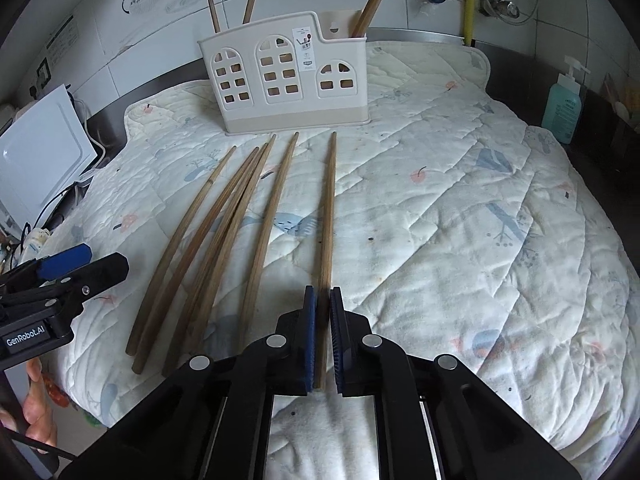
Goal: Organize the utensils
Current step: 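Close the right gripper on a wooden chopstick while the left gripper closes on another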
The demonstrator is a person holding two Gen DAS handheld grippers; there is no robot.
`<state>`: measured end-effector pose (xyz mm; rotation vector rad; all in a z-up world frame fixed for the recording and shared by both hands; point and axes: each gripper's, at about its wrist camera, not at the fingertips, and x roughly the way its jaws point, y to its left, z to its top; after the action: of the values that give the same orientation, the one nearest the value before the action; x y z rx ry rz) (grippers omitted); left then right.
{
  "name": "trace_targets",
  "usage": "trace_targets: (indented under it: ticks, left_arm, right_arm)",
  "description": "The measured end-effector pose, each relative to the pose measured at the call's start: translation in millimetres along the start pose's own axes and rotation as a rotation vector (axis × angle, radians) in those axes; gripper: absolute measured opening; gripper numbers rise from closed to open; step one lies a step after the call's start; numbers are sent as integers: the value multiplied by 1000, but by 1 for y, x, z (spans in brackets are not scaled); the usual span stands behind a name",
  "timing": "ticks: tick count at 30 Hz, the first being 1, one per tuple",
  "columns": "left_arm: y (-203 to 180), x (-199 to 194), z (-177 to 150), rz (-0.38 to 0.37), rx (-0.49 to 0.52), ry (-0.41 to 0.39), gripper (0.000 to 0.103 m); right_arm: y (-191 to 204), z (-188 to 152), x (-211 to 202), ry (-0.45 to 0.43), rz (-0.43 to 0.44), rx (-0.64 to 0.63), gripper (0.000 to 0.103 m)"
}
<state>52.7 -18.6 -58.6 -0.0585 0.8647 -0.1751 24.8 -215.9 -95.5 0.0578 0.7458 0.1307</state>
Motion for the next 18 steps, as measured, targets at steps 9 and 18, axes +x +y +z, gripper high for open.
trace_targets:
  ticks: [9,18]
  left_arm:
    - [-20,17,-7,-77,19,51,31]
    - [-25,24,-9,-56,37,60,18]
  right_arm:
    - [-12,-7,-5,-7,-20,-1,7]
    - [-11,-9,-4,-1,-14,-4,7]
